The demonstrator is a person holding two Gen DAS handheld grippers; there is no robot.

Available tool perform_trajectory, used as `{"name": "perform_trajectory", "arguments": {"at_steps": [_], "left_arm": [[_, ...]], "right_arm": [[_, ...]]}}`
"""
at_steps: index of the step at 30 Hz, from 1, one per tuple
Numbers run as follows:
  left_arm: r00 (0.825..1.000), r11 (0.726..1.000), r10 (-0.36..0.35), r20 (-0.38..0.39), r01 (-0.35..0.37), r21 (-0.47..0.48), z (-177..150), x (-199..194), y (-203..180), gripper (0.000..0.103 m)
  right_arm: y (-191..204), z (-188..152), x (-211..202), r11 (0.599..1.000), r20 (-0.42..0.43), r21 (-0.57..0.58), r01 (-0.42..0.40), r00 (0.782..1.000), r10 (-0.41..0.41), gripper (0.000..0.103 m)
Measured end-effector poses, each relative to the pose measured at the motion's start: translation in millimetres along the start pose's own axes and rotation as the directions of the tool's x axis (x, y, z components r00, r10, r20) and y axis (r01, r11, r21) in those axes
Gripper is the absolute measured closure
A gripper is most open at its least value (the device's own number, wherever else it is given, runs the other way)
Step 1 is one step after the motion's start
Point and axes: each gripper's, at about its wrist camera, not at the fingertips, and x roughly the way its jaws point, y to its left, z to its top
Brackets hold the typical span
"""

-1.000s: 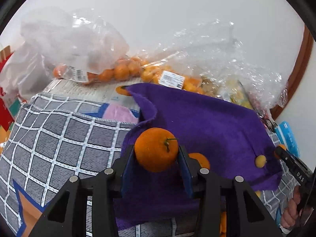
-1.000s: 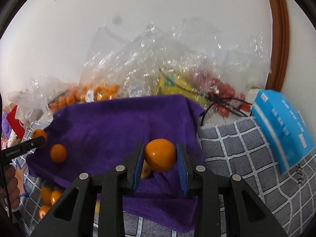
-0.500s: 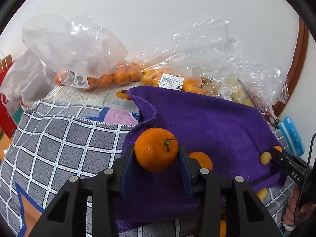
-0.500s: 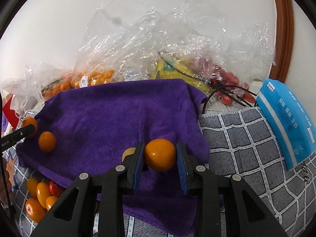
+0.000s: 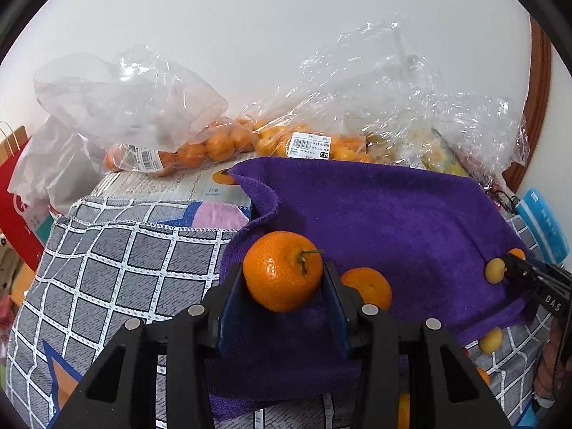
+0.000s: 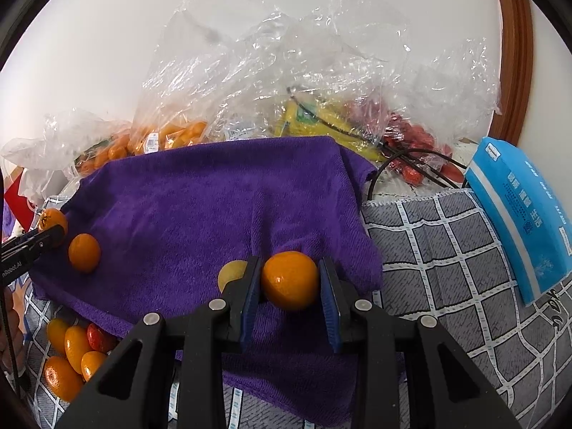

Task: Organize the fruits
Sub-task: 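Carry both fruits onto the purple towel and open both tools, then lift both tools back from the towel toward the loose fruits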

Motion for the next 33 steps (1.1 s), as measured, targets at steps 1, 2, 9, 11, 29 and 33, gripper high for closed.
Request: {"name": "perform_trajectory", "arguments": {"at_steps": [1, 2, 9, 11, 29, 33], "left_arm": [[1.0, 1.0, 0.007, 0.001, -0.007, 0.007, 0, 0, -1, 0.062], [1.0, 1.0, 0.011, 0.004, -0.011, 0.012, 0, 0, -2, 0.061], [0.999, 0.997, 0.021, 0.036, -0.024, 0.079, -2, -6, -15, 0.061], [0.999, 0.996, 0.022, 0.038, -0.025, 0.087, -3, -7, -17, 0.056], [0.998, 0.999, -0.049, 0.043, 0.048, 0.013, 3, -21, -12, 0.048], [0.997, 0.998, -0.067, 0.04, 0.066, 0.015, 9, -31, -14, 0.048]], "right_arm": [[0, 0, -1, 1.0, 0.004, 0.001, 0.0, 1.0, 0.0, 0.071], [0, 0, -2, 1.0, 0.009, 0.001, 0.002, 1.0, -0.002, 0.07], [3, 1, -13, 1.0, 0.049, -0.005, 0.007, 0.999, -0.007, 0.061], [4, 1, -16, 1.0, 0.057, -0.004, 0.007, 0.998, -0.007, 0.06], [26, 13, -71, 1.0, 0.16, -0.009, 0.007, 0.987, -0.005, 0.044], [33, 12, -82, 1.0, 0.116, -0.007, -0.025, 0.993, 0.026, 0.044]]}}
